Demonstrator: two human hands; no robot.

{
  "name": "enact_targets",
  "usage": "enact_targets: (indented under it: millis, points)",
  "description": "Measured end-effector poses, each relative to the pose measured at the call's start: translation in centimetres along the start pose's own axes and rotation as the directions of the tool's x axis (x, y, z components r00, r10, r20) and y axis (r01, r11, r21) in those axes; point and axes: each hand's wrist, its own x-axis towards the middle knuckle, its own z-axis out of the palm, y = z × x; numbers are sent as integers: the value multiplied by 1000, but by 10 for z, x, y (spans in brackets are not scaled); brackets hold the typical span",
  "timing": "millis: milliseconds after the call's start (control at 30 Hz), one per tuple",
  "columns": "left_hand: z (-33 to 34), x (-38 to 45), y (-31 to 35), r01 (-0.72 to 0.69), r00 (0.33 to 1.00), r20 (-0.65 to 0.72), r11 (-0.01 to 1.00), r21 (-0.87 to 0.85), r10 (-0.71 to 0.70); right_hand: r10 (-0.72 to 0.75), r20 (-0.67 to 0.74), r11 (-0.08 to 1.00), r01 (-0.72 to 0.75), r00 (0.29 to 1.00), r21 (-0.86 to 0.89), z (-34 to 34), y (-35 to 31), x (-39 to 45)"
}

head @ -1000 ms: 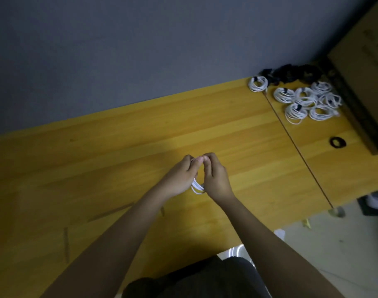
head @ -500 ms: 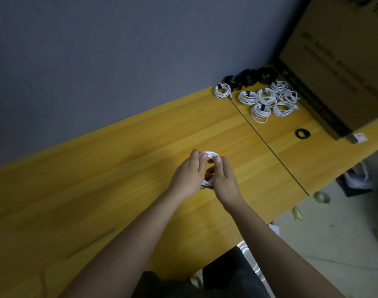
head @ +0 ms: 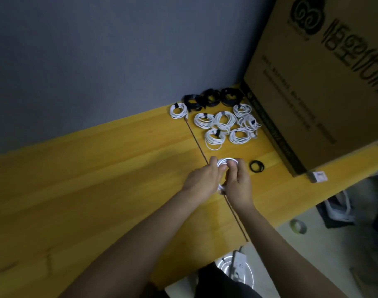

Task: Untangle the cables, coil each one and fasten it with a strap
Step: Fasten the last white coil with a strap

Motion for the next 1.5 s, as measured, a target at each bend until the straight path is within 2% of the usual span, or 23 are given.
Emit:
enact_targets:
  millis: [100, 167, 233, 400, 567, 734, 834, 867, 967, 1034, 1134, 1200, 1334, 1500]
  points:
    - [14, 26, 29, 3, 988, 153, 974, -226, 33, -40, 8, 993, 41, 999, -112, -41, 24, 26]
    - [23, 39, 38, 17, 977, 207, 957, -291, 45, -37, 13, 985, 39, 999, -170, -60, 39, 39]
    - [33, 49, 39, 45, 979, 203, 953, -300, 18, -12, 3, 977, 12, 1000, -215, -74, 56, 49]
    - [58, 76, 32, 58, 991, 132, 968, -242, -26, 111, -96, 944, -135, 989, -302, -101, 97, 61]
    - [87, 109, 36, 65, 990, 132, 984, -168, -43, 205, -131, 914, -238, 970, -328, -121, 127, 73]
    - [118, 143, 52, 107, 989, 113, 985, -133, -92, 236, -49, 886, -235, 971, -400, -140, 151, 85]
    - [135, 160, 62, 67, 995, 76, 990, -126, -58, 279, 15, 886, -251, 960, -390, -146, 161, 94]
    - [141, 166, 66, 34, 997, 69, 995, -96, -28, 289, 32, 887, -255, 957, -384, -148, 163, 97]
    - [155, 180, 70, -63, 994, 99, 989, 133, 50, 263, 85, 895, -210, 961, -395, -153, 165, 108]
    - [158, 183, 66, -56, 994, 106, 985, 162, 39, 247, 116, 913, -191, 962, -360, -154, 162, 114]
    - [150, 174, 54, -15, 998, 67, 998, -55, 19, 223, 164, 947, -173, 961, -271, -152, 147, 120]
    - [138, 162, 48, -18, 1000, 1, 984, -178, 19, 210, 216, 973, -181, 954, -145, -146, 128, 124]
    - [107, 134, 42, -21, 993, -119, 963, -270, -12, 167, 360, 977, -204, 918, 68, -131, 85, 127]
    - [64, 92, 34, -52, 981, -190, 901, -431, -34, 119, 468, 982, -174, 876, 77, -94, 43, 123]
